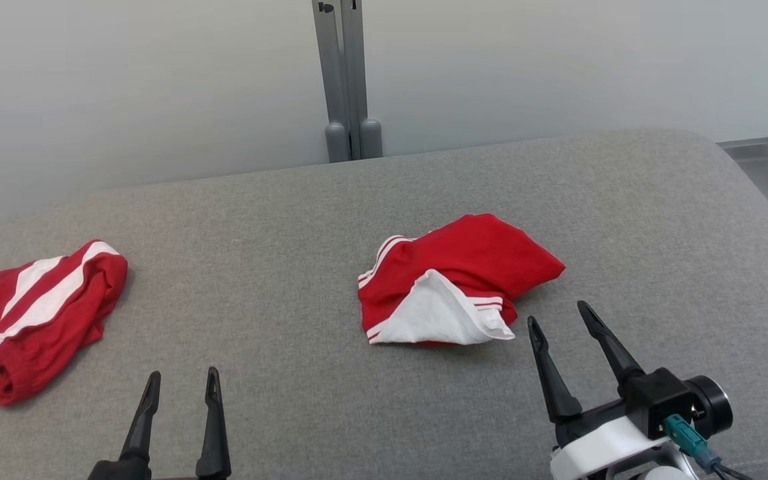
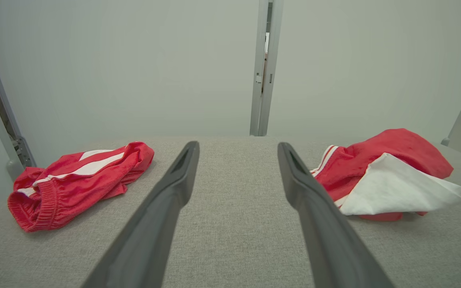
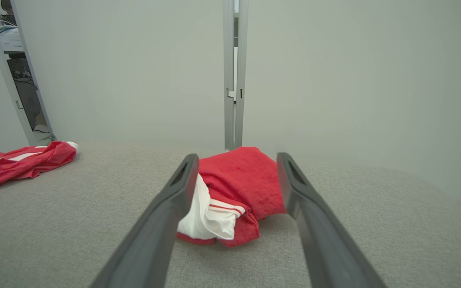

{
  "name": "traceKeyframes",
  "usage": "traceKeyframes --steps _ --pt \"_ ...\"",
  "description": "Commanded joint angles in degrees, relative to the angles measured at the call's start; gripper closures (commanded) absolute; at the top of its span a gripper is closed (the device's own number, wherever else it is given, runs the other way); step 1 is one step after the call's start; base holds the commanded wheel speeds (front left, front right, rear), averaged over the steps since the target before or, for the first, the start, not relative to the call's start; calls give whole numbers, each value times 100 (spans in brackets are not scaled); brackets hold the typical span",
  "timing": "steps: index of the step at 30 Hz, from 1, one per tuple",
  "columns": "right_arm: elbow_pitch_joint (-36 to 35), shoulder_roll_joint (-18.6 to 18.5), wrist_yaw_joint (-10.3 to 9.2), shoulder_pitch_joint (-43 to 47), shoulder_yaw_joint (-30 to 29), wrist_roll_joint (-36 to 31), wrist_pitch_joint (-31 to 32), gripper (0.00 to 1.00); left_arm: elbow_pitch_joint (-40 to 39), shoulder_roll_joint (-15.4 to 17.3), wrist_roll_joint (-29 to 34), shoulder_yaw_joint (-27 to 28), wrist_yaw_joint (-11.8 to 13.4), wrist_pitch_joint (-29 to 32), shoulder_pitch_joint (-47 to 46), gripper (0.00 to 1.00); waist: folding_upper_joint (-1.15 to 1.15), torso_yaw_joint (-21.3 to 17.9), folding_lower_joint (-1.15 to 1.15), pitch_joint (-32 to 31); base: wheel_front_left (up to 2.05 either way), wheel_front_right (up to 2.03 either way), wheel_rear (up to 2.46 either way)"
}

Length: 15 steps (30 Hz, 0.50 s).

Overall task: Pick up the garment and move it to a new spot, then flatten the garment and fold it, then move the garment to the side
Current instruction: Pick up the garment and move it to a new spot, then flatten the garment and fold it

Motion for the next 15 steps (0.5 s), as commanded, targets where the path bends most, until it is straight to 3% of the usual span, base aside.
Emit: traceKeyframes --steps 1,15 --pt "17 -15 -10 -35 -15 39 -1 0 -9 -3 45 -17 34 -3 -30 0 0 -7 0 -10 0 0 0" --pt "184 -15 -10 -64 -14 79 -1 0 0 -3 109 -7 87 -3 -159 0 0 -50 0 12 0 0 0"
